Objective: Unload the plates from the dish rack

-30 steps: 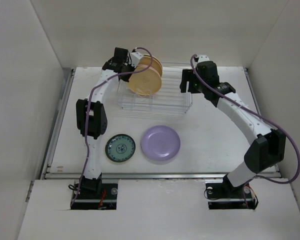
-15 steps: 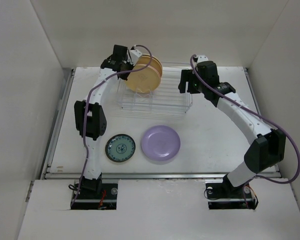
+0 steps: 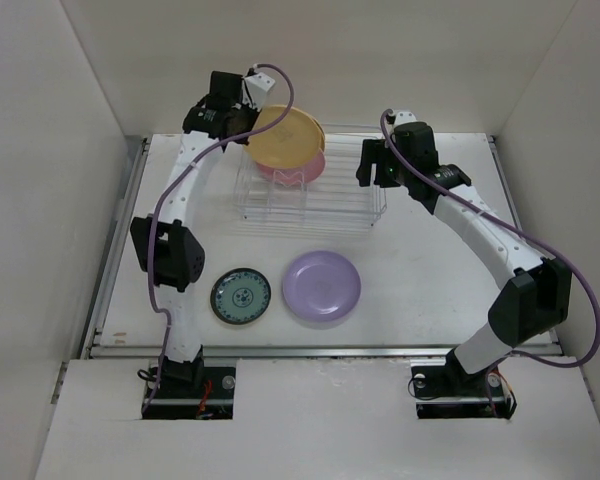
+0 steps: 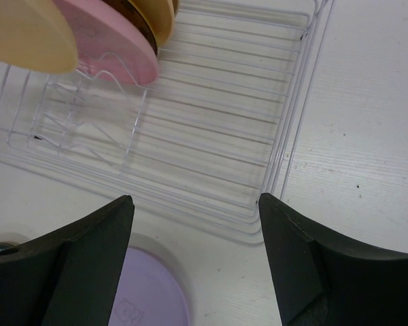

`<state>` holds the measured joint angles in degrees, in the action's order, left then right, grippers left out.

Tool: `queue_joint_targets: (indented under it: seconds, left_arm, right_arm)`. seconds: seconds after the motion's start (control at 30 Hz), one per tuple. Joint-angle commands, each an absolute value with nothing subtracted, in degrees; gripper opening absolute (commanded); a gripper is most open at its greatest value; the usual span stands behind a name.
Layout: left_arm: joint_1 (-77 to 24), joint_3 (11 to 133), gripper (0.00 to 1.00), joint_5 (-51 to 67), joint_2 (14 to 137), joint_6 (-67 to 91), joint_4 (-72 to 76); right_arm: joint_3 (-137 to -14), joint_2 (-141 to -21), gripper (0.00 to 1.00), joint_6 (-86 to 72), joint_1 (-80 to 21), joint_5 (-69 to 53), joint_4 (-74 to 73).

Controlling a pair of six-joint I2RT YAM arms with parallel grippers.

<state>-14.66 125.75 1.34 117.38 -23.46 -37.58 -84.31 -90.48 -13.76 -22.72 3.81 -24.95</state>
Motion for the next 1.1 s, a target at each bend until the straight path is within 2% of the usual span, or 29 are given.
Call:
queue_joint_targets:
  seconds: [0.0, 0.1, 0.23, 0.3, 0.37, 0.53, 0.63, 0.83, 1.07]
  left_arm:
    - [-15.0, 127.8, 0.00, 1.1, 113.3, -21.1, -37.0]
    - [-15.0, 128.4, 0.00, 2.7, 112.0, -20.3, -38.6]
    - [-15.0, 135.1, 0.00, 9.5, 111.4, -18.6, -45.7]
    - [-15.0, 136.0, 0.00, 18.7, 111.4, -22.0, -54.6]
    - [-18.3, 136.0, 0.00, 20.7, 110.7, -27.0, -66.0]
    - [-28.2, 123.0, 0.00, 20.1, 110.7, -38.0, -80.4]
    - [-33.5, 113.7, 0.00, 20.1, 111.3, -39.3, -80.4]
    - [-39.0, 105.3, 0.00, 17.1, 112.8, -34.6, -70.9]
    - [-40.3, 109.7, 0.00, 12.0, 119.0, -30.4, -71.1]
  right_arm:
    - [-84.5, -88.5, 0.80, -14.3, -22.5, 3.2, -24.0]
    - [-84.5, -87.8, 0.80, -14.3, -22.5, 4.3, -24.6]
    - [-83.9, -86.6, 0.80, -14.3, -22.5, 8.5, -25.2]
    - [-84.5, -86.1, 0.80, -18.1, -22.5, 13.3, -26.6]
    - [-85.0, -85.5, 0.80, -20.9, -22.0, 19.8, -28.5]
    - [-84.4, -83.2, 0.80, -25.0, -22.0, 24.3, -29.0]
    - [-83.8, -82.6, 0.80, -25.6, -22.0, 25.4, -29.0]
    - [-81.8, -81.0, 0.80, -25.6, -22.0, 24.8, -29.5]
    - [-76.9, -76.6, 0.80, -24.5, -22.0, 24.3, -28.2]
